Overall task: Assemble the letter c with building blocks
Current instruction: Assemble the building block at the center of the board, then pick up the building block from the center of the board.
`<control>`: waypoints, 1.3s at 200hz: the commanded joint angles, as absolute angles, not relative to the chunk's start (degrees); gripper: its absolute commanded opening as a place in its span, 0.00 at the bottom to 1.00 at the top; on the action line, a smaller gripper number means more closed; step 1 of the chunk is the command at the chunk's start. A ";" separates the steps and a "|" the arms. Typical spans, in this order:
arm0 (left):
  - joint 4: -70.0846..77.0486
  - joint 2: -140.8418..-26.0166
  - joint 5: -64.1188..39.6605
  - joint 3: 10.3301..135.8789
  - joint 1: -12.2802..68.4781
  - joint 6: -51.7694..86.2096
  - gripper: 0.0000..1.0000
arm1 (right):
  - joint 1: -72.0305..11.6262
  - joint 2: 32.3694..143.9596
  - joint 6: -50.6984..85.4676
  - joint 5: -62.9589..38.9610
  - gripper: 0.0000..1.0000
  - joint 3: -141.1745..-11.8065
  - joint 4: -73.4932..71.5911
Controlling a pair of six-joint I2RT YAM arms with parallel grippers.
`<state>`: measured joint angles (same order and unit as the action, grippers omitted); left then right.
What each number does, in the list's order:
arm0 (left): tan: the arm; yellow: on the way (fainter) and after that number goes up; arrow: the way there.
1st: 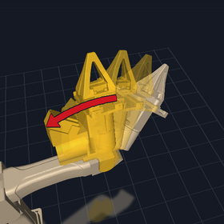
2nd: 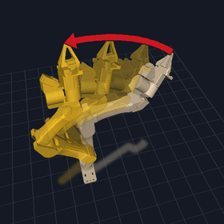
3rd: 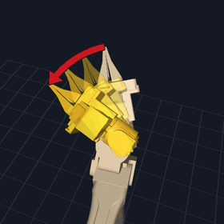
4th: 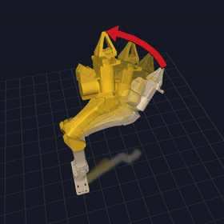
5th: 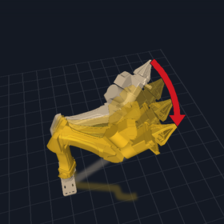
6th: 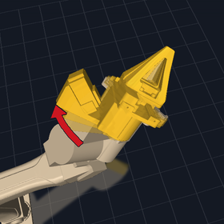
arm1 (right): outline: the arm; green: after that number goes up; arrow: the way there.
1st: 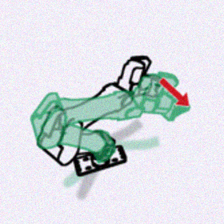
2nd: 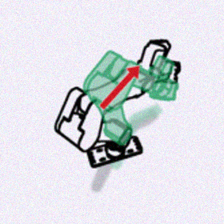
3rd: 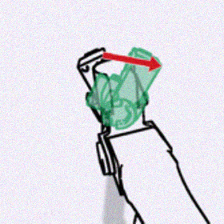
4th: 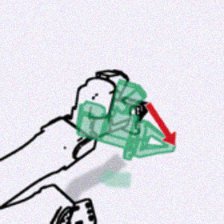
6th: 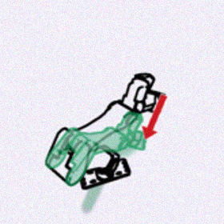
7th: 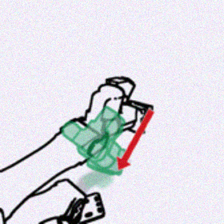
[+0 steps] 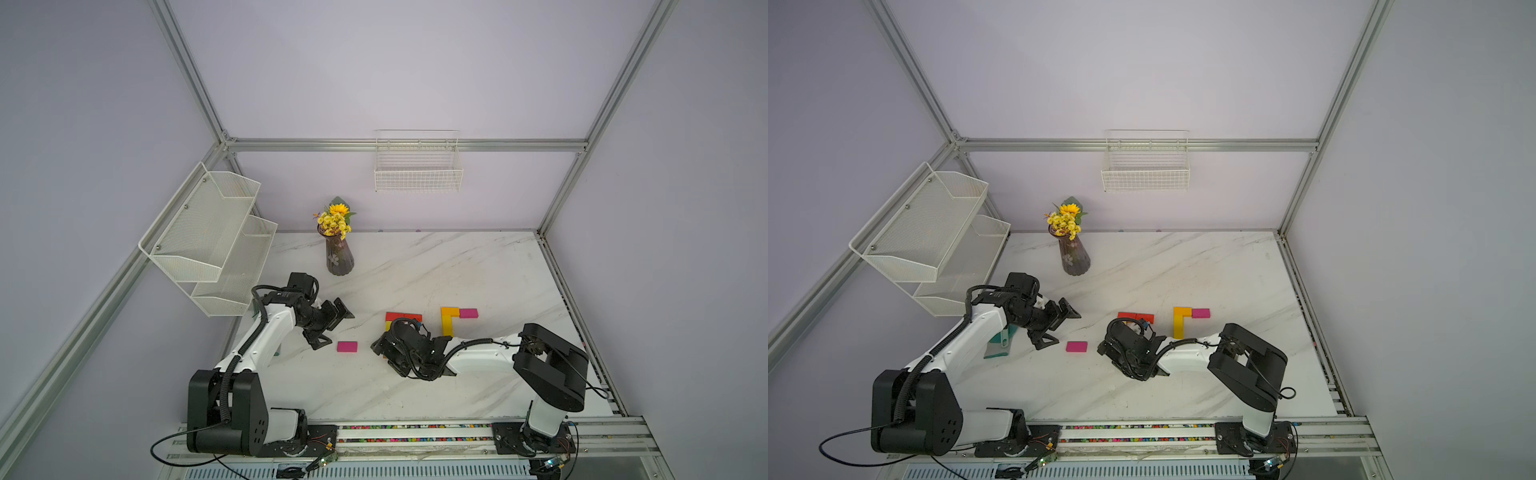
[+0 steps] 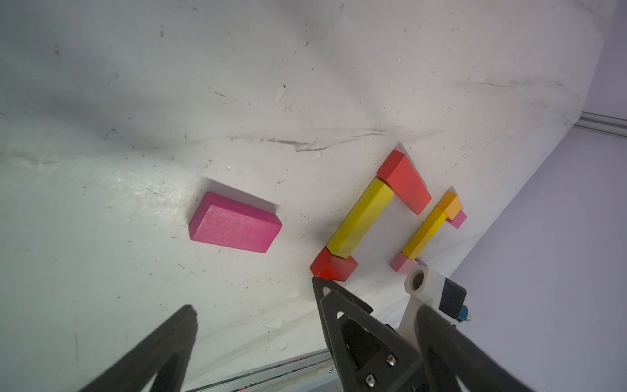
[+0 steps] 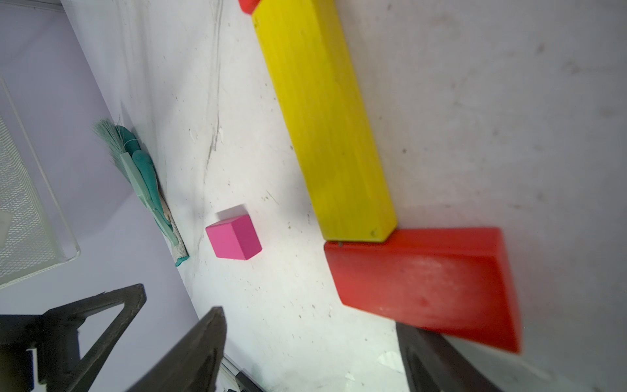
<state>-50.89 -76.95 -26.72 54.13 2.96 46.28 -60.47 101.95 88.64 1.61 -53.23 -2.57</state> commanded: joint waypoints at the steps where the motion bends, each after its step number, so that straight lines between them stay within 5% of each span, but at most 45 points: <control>1: -52.54 -77.07 -24.13 55.29 2.43 44.56 1.00 | -60.64 101.64 90.04 1.32 0.81 -52.48 -1.39; 260: -54.82 -94.67 -0.15 60.35 18.94 33.87 0.97 | -44.66 76.18 80.05 -6.86 0.82 -41.85 11.00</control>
